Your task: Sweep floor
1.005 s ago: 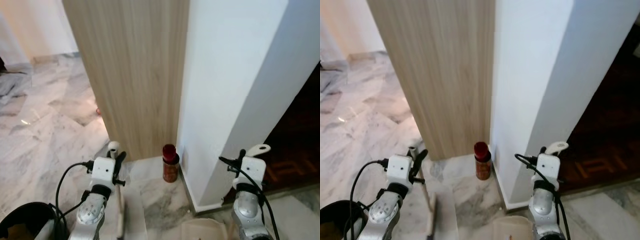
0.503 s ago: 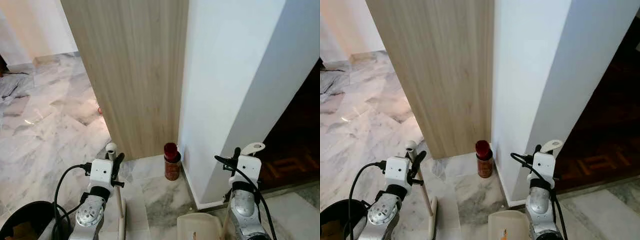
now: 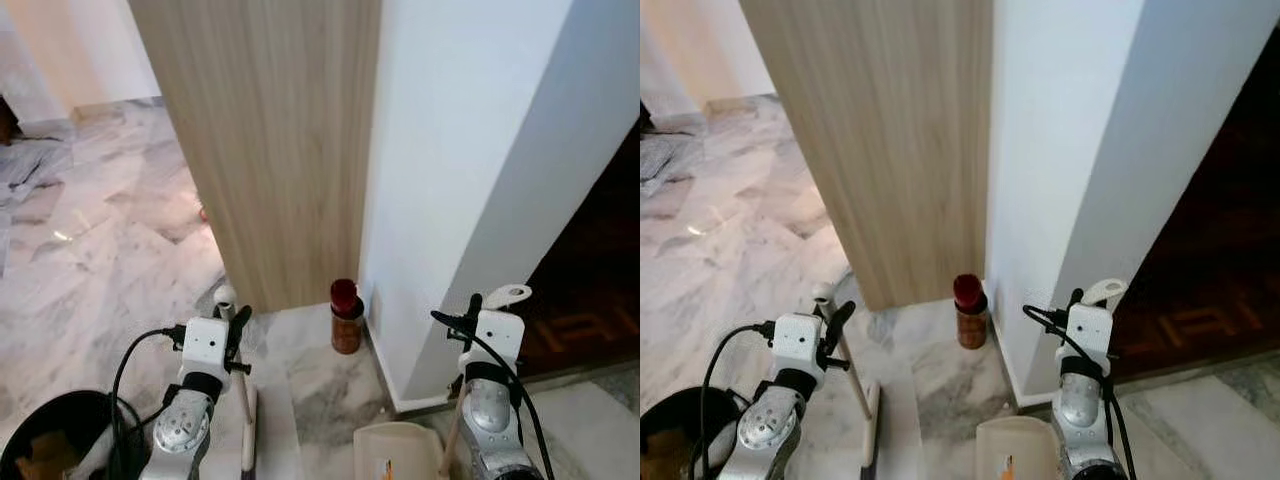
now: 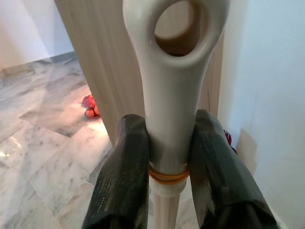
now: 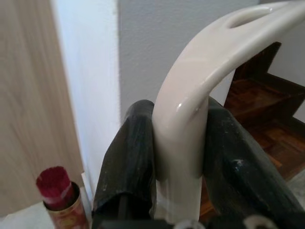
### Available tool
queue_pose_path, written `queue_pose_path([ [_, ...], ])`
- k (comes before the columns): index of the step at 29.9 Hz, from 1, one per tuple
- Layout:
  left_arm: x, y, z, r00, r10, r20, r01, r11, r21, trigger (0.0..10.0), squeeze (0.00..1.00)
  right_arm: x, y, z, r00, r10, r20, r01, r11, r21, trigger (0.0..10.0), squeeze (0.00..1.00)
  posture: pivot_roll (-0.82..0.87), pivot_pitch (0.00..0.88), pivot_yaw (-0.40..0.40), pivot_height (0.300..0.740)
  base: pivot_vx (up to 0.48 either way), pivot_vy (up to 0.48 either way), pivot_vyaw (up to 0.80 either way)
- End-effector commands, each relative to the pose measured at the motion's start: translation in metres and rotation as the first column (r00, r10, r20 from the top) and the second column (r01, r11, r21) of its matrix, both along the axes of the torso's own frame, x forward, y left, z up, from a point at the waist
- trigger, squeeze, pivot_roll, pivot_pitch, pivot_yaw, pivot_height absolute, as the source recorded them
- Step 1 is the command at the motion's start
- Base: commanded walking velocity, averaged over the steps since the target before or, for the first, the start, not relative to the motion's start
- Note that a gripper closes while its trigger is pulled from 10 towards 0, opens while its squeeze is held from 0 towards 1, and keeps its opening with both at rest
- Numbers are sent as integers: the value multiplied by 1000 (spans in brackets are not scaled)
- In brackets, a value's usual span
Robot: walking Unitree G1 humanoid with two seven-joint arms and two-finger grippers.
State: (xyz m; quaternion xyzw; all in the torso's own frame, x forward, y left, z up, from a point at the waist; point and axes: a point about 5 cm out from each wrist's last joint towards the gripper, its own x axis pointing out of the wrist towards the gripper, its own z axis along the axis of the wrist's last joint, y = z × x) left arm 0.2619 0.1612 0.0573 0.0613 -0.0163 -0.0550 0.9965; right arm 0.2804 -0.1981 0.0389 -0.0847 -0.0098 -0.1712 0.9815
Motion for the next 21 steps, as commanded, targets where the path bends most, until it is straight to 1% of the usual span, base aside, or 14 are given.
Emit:
queue_pose_path([
  [1, 2, 1, 8, 999, -1, 37, 0, 1000, 15, 10000, 0, 4, 2, 6, 1000, 9, 28, -9, 1000, 1, 10000, 0, 108, 0, 47, 740, -296, 0, 0],
  [21, 3, 1, 8, 999, 5, 40, -6, 1000, 13, 10000, 0, 6, 2, 6, 1000, 22, 21, -22, 1000, 8, 10000, 0, 108, 0, 44, 740, -309, 0, 0],
])
